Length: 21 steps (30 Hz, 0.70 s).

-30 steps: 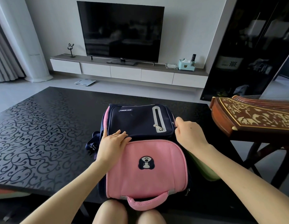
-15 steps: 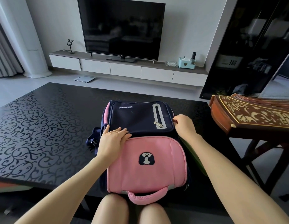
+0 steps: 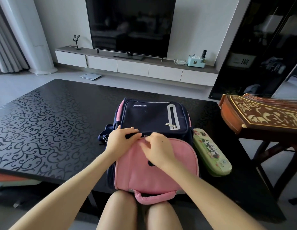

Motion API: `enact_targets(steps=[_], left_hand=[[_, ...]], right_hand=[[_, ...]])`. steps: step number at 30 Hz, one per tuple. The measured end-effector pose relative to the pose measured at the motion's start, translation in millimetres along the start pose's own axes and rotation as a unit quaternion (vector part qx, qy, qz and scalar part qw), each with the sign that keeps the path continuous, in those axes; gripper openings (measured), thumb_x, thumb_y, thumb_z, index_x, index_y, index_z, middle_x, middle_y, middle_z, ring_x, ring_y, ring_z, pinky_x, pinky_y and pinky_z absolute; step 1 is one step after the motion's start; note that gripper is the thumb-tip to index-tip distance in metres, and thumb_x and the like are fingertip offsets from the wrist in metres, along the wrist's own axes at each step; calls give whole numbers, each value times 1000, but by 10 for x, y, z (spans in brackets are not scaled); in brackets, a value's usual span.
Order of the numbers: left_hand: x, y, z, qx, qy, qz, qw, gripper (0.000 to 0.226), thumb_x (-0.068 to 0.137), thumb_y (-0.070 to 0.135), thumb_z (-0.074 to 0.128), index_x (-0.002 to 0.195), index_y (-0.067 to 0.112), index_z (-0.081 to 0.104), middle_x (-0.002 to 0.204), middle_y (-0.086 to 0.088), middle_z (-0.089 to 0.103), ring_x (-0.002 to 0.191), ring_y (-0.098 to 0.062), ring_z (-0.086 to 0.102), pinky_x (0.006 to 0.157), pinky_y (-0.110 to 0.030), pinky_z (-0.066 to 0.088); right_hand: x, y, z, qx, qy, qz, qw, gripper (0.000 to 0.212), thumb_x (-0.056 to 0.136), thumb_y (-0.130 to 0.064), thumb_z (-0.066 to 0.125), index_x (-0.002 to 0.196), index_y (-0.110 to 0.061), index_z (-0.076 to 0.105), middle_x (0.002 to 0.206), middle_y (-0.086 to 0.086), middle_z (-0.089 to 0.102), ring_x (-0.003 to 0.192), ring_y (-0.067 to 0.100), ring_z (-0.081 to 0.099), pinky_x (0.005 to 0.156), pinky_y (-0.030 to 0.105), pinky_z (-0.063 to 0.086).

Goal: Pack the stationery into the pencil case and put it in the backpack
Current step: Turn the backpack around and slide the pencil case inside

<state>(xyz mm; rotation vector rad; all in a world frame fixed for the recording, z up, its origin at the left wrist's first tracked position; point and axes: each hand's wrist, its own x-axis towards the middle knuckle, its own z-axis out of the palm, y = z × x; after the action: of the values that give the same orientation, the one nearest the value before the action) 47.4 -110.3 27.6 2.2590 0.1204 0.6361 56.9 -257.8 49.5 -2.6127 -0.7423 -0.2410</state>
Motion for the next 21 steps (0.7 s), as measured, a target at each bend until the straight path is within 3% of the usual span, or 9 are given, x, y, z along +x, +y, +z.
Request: enact_targets(steps=[2,5,8,10,13,18,21], left_hand=[[-58,0,-77,48,42,68,996,18,81,25,68,93,12,71,96,-3,71,94,-19,63,88,-13,34],[-192,30,-26,188,82,152,967,28,82,36,56,75,10,63,74,-5,61,69,-25,52,66,-32,45],[-222,242,107,283,43,107,952,36,75,43,68,68,9,57,67,-7,57,61,-28,52,57,-37,43],[-191,340,200,336,10,102,936,35,65,37,78,65,11,56,62,-6,57,58,-28,54,55,-34,43],[-212,399,324,393,-33,112,912,31,51,21,84,60,14,55,58,-3,54,53,-23,52,51,-30,41],[-202,296,166,419,-49,163,892,39,30,-3,76,53,13,50,49,-3,49,41,-21,48,44,-25,37],[-150,3,-163,420,-54,222,878,37,32,-8,75,52,12,50,50,-5,50,40,-25,49,44,-25,35]], right_hand=[[-35,129,33,-18,106,-37,993,28,85,-38,53,77,-19,71,70,-1,59,72,23,53,62,34,41],[-71,465,-10,-63,261,-34,963,12,83,-27,59,85,-21,69,88,1,62,84,23,55,80,39,42],[-142,663,153,-146,216,-37,965,24,88,-28,50,109,-21,60,127,13,55,119,31,48,105,50,30],[-218,695,288,-154,184,-33,970,35,89,-29,46,122,-22,51,138,16,47,130,33,40,109,55,25],[-248,721,349,-151,164,-16,975,46,89,-31,46,133,-20,41,139,16,46,132,33,39,107,56,27],[-279,704,373,-192,129,-2,973,49,93,-32,38,141,-22,33,145,15,39,135,32,35,108,58,24],[-330,723,397,-206,109,-7,972,52,93,-33,33,144,-21,29,147,17,34,136,34,32,108,60,23]])
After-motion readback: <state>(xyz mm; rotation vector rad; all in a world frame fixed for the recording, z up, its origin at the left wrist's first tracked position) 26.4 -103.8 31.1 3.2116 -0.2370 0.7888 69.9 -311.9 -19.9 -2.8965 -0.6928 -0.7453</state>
